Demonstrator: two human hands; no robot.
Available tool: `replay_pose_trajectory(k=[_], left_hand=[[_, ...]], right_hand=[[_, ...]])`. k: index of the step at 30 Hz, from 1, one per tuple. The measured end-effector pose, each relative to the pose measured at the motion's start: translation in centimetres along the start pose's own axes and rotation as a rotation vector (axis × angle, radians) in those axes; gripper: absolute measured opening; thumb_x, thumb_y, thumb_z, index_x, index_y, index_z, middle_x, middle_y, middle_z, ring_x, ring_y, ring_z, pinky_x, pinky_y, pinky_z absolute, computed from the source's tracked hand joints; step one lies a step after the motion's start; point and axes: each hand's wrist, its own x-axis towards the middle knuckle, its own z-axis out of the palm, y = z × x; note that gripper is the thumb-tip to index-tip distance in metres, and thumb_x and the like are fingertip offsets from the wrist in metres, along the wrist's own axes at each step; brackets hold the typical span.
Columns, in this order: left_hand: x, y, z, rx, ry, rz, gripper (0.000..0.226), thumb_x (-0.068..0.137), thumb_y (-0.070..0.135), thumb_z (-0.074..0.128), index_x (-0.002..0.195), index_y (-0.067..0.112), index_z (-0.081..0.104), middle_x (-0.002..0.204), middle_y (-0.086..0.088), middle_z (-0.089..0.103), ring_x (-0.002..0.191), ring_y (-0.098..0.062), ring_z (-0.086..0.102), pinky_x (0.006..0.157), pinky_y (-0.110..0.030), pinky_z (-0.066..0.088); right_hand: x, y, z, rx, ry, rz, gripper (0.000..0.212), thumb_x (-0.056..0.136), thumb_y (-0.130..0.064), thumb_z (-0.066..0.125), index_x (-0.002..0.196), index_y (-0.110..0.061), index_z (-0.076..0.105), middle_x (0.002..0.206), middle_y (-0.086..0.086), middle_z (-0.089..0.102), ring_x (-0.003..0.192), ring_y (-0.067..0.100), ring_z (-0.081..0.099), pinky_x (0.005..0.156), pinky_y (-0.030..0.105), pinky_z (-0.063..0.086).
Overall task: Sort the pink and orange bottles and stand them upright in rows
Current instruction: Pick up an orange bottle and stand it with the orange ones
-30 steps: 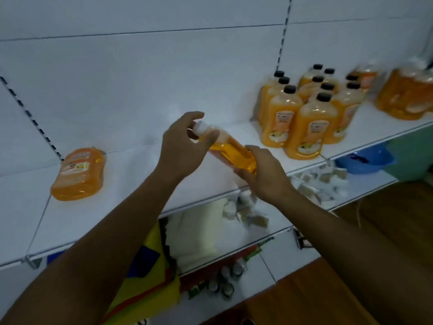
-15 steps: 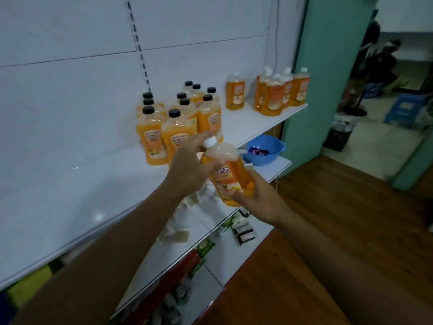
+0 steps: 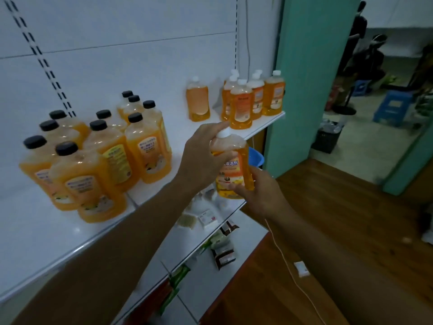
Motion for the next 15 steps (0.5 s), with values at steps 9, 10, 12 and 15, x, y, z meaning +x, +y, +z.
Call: replay_pose_trajectory(k=[9,10,12,15], left_hand=[[15.5,-9.3,3.4,0.059,0.150,-0.086,0.061,0.078,0.027,0.078,0.133,0.022,0.054,0.132,-0.001,0.056,0.118,-0.022,0.052,0.102,-0.044,0.045],[17.0,-10.2,3.6,0.059,0.164,-0.103,0.061,0.078,0.026,0.079,0.134,0.021,0.054,0.132,-0.001,0.056,0.118,-0.020,0.052,0.102,-0.041,0.044],[19.5,-12.0,4.2,0.064,0.196,-0.147,0.063,0.077,0.026,0.079,0.134,0.020,0.054,0.132,0.000,0.057,0.117,-0.018,0.053,0.102,-0.034,0.044],[22.2,-14.5,5.2,0.074,0.236,-0.209,0.063,0.076,0.024,0.080,0.133,0.020,0.055,0.129,0.000,0.058,0.115,-0.017,0.053,0.098,-0.028,0.043]], right_hand=[[19.2,1.5,2.3,-0.047,0.040,-0.012,0.054,0.088,-0.042,0.066,0.132,-0.017,0.044,0.113,0.002,0.065,0.099,0.023,0.062,0.078,0.038,0.051],[21.1,1.5,2.6,-0.041,0.038,-0.021,0.052,0.089,-0.040,0.066,0.130,-0.016,0.045,0.114,0.002,0.065,0.100,0.022,0.062,0.077,0.035,0.049],[24.6,1.8,3.3,-0.020,0.026,-0.036,0.049,0.089,-0.035,0.066,0.129,-0.014,0.047,0.116,0.004,0.064,0.103,0.023,0.061,0.077,0.033,0.047],[28.6,2.6,4.6,0.005,-0.008,-0.054,0.044,0.091,-0.030,0.064,0.128,-0.011,0.048,0.118,0.006,0.062,0.106,0.024,0.059,0.076,0.030,0.042]])
